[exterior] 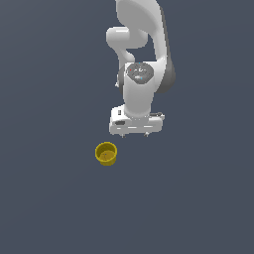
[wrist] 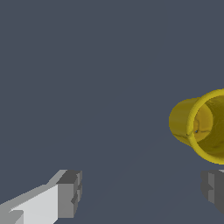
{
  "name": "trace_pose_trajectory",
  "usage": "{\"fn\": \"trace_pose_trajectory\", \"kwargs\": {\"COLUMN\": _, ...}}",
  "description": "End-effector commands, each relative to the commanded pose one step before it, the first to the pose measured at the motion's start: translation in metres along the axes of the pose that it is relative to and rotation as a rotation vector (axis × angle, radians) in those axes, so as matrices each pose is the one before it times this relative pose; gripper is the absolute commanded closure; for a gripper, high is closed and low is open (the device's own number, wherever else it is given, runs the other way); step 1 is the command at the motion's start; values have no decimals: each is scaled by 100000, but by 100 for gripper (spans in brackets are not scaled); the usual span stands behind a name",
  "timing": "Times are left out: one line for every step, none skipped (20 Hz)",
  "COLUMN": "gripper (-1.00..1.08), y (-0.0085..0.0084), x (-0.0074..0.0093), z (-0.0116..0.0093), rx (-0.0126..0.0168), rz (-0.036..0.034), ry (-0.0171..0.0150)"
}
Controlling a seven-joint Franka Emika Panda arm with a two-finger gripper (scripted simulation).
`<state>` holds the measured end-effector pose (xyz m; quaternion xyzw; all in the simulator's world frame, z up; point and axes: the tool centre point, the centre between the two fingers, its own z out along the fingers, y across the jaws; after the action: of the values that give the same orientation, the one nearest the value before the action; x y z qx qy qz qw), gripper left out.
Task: Pick up the object and move it to a goal position.
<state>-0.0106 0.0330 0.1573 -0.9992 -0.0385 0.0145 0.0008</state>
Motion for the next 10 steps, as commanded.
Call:
{"fn": "trace_pose_trajectory", "kwargs": {"gripper": -20, "y": 1, "x": 0, "z": 0, "rx": 0, "rz": 0, "ry": 0}}
{"fn": "trace_pose_trajectory", "kwargs": {"gripper": -20, "y": 35, "x": 25, "z": -41, "rx": -64, "rz": 25, "ry": 69}}
{"fn": "trace_pose_trajectory", "kwargs": {"gripper": -20, "y": 106, "x": 68, "z": -128, "rx": -195, "rz": 79, "ry": 216}}
{"fn": "trace_pose_trajectory", "kwargs": {"gripper": -20, "y": 174, "x": 111, "z": -211, "rx": -317, "rz": 107, "ry": 356}}
{"fn": "trace_pose_trajectory", "kwargs": {"gripper": -20, "y": 226, "x": 141, "z": -285, "rx": -421, "rz": 83, "ry": 486}}
{"fn": "trace_pose_trajectory", "kwargs": {"gripper": -20, "y": 176, "x": 106, "z": -238, "rx": -339, "rz": -22, "ry": 413}}
{"fn": "trace_pose_trajectory", "kwargs": {"gripper": -20, "y": 101, "x": 58, "z": -160, "rx": -215, "rz": -120, "ry": 287}}
{"fn": "trace_pose_trajectory", "kwargs": {"gripper": -20, "y": 27, "x": 12, "z": -68, "rx": -78, "rz": -156, "ry": 132}}
{"fn": "trace_pose_trajectory", "kwargs": {"gripper": -20, "y": -20, "x": -10, "z": 12, "rx": 26, "rz": -62, "ry": -16}}
{"fn": "trace_pose_trajectory", "kwargs": {"gripper": -20, "y": -8, "x": -5, "z": 34, "rx": 33, "rz": 116, "ry": -68}}
